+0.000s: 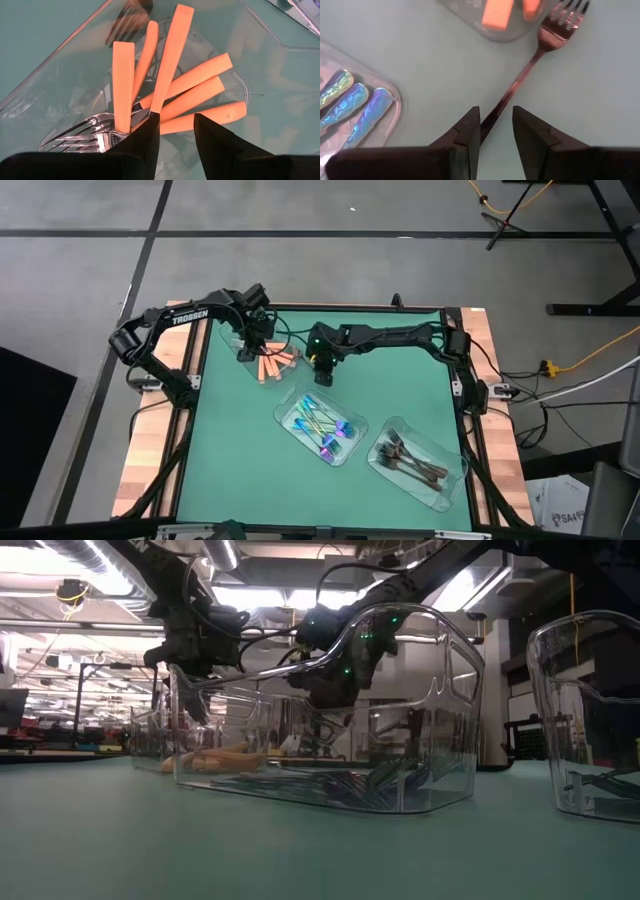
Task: Sort silverware by color (type)
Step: Put black fork into the bottom transparent bin
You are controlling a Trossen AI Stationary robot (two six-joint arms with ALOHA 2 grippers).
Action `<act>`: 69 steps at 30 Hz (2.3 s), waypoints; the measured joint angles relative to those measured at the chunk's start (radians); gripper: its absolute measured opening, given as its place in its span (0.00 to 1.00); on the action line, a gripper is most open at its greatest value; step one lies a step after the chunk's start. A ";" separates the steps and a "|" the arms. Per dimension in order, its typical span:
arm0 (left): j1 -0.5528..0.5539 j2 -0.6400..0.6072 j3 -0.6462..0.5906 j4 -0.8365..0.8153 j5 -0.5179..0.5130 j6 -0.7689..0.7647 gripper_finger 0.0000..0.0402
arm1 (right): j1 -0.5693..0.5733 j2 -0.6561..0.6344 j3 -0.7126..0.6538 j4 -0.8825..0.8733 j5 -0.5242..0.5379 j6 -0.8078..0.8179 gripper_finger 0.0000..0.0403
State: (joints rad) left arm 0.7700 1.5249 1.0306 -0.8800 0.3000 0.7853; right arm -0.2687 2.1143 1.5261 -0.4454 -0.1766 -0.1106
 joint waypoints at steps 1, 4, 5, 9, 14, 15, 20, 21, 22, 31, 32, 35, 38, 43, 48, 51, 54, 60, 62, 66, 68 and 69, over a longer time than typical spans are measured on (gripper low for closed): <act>0.000 0.000 0.000 0.000 0.000 0.000 0.28 | 0.001 0.000 0.000 0.000 -0.004 -0.002 0.26; 0.000 0.000 0.000 0.000 0.000 0.000 0.28 | 0.006 0.000 0.000 -0.001 -0.018 -0.006 0.26; 0.000 0.000 0.000 0.000 0.000 0.000 0.28 | 0.007 0.000 0.000 -0.003 -0.014 -0.007 0.26; 0.000 0.000 0.000 0.000 0.000 0.000 0.28 | 0.014 0.000 0.000 -0.023 0.013 -0.007 0.26; 0.000 0.000 0.000 0.000 0.000 0.000 0.28 | 0.028 0.000 0.000 -0.088 0.030 -0.084 0.26; 0.000 0.000 0.000 0.000 0.000 0.000 0.28 | 0.028 0.000 0.000 -0.097 0.040 -0.103 0.26; 0.000 0.000 0.000 0.000 0.000 0.000 0.28 | 0.027 0.000 0.000 -0.111 0.025 -0.133 0.26; 0.000 0.000 0.000 0.000 0.000 0.000 0.28 | 0.027 0.000 0.000 -0.110 0.023 -0.134 0.26; 0.000 0.000 0.000 0.000 0.000 0.000 0.28 | 0.027 0.000 0.000 -0.108 0.022 -0.134 0.26; 0.000 0.000 0.000 0.000 0.000 -0.001 0.28 | 0.039 0.019 -0.004 -0.140 0.024 -0.132 0.26; 0.000 0.000 0.000 0.000 0.000 -0.001 0.28 | 0.044 0.026 -0.002 -0.137 0.032 -0.133 0.26; 0.000 0.000 -0.001 0.001 0.000 -0.010 0.28 | 0.047 0.029 -0.001 -0.135 0.056 -0.130 0.26; 0.000 0.000 -0.001 0.001 0.000 -0.018 0.28 | 0.047 0.029 -0.001 -0.136 0.077 -0.127 0.26; 0.000 0.000 -0.001 0.001 0.000 -0.018 0.28 | 0.047 0.030 0.014 -0.163 0.127 -0.080 0.26; 0.000 0.000 -0.001 0.001 0.000 -0.018 0.28 | 0.044 0.032 0.037 -0.219 0.168 -0.075 0.26; 0.000 0.000 -0.001 0.001 0.000 -0.018 0.28 | 0.044 0.032 0.050 -0.270 0.222 -0.076 0.26; 0.000 0.000 -0.001 0.001 0.000 -0.018 0.28 | 0.038 0.032 0.053 -0.306 0.271 -0.076 0.26; 0.000 0.000 -0.001 0.001 0.000 -0.018 0.28 | 0.010 0.028 0.054 -0.354 0.257 -0.031 0.26; 0.000 0.000 -0.001 0.001 0.000 -0.018 0.28 | 0.005 0.019 0.053 -0.365 0.252 -0.028 0.26; 0.000 0.000 -0.001 0.001 0.000 -0.018 0.28 | -0.003 -0.016 0.051 -0.367 0.243 -0.028 0.26; 0.000 0.000 -0.001 0.001 0.000 -0.018 0.28 | -0.012 -0.033 0.052 -0.359 0.237 -0.026 0.26; 0.000 0.000 -0.001 0.001 0.000 -0.018 0.28 | -0.016 -0.037 0.053 -0.359 0.236 -0.025 0.26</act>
State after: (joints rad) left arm 0.7696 1.5246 1.0298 -0.8791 0.3004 0.7670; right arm -0.2847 2.0775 1.5787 -0.8041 0.0596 -0.1359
